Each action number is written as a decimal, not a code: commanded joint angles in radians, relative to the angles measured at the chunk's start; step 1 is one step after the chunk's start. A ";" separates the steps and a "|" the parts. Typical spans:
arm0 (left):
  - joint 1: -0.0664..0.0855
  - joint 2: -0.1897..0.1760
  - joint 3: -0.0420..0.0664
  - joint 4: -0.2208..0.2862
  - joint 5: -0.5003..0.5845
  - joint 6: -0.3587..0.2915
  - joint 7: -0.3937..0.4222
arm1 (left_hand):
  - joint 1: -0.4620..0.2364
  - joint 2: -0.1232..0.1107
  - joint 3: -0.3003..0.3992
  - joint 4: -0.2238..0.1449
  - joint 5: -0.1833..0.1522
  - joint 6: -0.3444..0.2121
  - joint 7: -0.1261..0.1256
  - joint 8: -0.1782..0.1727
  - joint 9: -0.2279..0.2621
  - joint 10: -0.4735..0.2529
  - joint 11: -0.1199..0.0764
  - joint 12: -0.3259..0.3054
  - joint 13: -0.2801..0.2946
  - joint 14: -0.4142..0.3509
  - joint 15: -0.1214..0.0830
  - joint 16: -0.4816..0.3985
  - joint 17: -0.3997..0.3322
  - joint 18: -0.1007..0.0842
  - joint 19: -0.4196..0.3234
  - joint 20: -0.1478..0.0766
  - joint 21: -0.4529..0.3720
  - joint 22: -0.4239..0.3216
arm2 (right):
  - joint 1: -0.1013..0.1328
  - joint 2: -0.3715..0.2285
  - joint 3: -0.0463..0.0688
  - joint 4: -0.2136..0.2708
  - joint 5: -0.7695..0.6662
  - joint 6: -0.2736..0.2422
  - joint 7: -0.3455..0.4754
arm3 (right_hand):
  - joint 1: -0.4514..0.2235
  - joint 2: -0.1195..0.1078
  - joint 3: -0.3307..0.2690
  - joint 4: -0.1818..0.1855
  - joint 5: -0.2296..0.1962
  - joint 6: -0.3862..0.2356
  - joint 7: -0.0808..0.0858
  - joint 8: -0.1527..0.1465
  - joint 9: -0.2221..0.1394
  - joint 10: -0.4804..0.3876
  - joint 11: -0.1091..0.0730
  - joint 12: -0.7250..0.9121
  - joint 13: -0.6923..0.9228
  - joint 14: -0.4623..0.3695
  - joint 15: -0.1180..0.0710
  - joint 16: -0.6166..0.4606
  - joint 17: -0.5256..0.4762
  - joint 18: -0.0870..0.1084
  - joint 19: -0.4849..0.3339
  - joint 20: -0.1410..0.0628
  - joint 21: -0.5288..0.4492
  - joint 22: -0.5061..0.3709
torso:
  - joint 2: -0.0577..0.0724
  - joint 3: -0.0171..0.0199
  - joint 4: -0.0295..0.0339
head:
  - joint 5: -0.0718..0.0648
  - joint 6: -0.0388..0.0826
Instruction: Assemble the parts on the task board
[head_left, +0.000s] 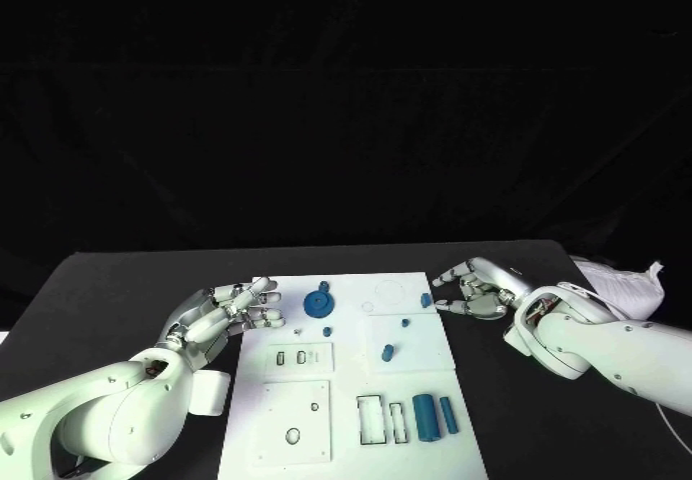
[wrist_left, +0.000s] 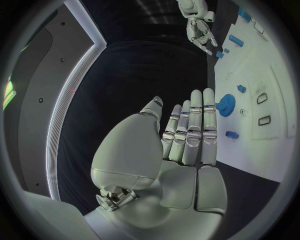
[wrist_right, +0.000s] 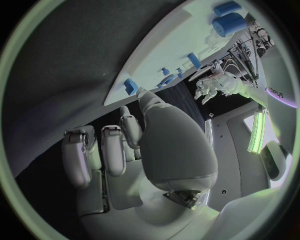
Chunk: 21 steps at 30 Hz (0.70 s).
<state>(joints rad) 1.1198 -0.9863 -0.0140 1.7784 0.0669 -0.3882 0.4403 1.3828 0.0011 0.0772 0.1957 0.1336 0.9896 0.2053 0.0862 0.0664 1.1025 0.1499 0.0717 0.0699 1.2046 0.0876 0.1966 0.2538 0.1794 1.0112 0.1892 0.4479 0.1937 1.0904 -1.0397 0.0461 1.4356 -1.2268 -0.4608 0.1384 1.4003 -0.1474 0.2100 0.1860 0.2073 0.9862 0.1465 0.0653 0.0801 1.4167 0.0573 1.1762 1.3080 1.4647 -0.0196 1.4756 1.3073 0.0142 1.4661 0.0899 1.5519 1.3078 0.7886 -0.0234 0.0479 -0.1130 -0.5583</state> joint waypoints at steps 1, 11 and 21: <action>-0.001 0.003 0.000 0.000 0.003 0.023 0.007 | 0.007 0.000 0.001 -0.007 -0.003 0.001 0.006 -0.005 0.000 -0.001 0.001 -0.006 -0.001 -0.002 0.003 -0.006 0.001 0.001 0.001 0.005 0.005 0.001 | -0.006 0.016 0.000 -0.018 -0.002 0.014 0.017 | 0.010 0.002 0.002 -0.007 0.005 -0.006 0.003 -0.003 -0.001 -0.002 0.001 0.004 0.012 0.071 0.006 0.006 0.094 -0.002 0.066 0.009 -0.003 0.214 | 0.002 0.0012 0.0026 | 0.002 -0.003; -0.001 0.004 0.000 -0.002 0.003 0.023 0.007 | 0.007 0.000 0.001 -0.007 -0.003 0.001 0.006 -0.005 0.000 -0.001 0.001 -0.006 -0.001 -0.002 0.003 -0.006 0.001 0.001 0.001 0.005 0.005 0.001 | -0.012 0.052 0.001 -0.048 -0.008 0.019 0.007 | 0.014 0.012 0.004 -0.009 0.001 -0.002 0.003 0.000 0.000 0.001 0.001 0.009 0.015 0.072 0.007 0.008 0.099 -0.002 0.068 0.009 -0.002 0.217 | 0.001 0.0014 0.0023 | 0.004 -0.006; -0.001 0.004 0.000 -0.002 0.003 0.022 0.006 | 0.007 0.000 0.001 -0.007 -0.003 0.001 0.006 -0.005 0.000 -0.001 0.001 -0.006 -0.001 -0.002 0.003 -0.006 0.001 0.001 0.001 0.005 0.005 0.001 | -0.013 0.071 0.001 -0.066 -0.017 0.035 -0.001 | 0.025 0.031 0.009 -0.021 -0.010 0.027 0.000 0.008 0.005 0.006 -0.002 0.018 0.021 0.074 0.005 0.013 0.108 -0.004 0.073 0.009 0.001 0.223 | 0.001 0.0017 0.0022 | 0.006 -0.008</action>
<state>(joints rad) 1.1186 -0.9842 -0.0144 1.7756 0.0680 -0.3859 0.4400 1.3828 0.0012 0.0772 0.1957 0.1336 0.9896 0.2052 0.0862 0.0664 1.1025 0.1500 0.0717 0.0699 1.2046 0.0876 0.1966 0.2535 0.1795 1.0112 0.1892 0.4478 0.1935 1.0785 -0.9704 0.0467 1.3713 -1.2296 -0.4475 0.1393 1.4230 -0.1247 0.2201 0.1703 0.2002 1.0085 0.1457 0.0697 0.0840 1.4167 0.0574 1.1905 1.3119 1.4647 -0.0195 1.4844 1.3080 0.0141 1.4661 0.0899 1.5519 1.3076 0.7897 -0.0217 0.0504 -0.1074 -0.5660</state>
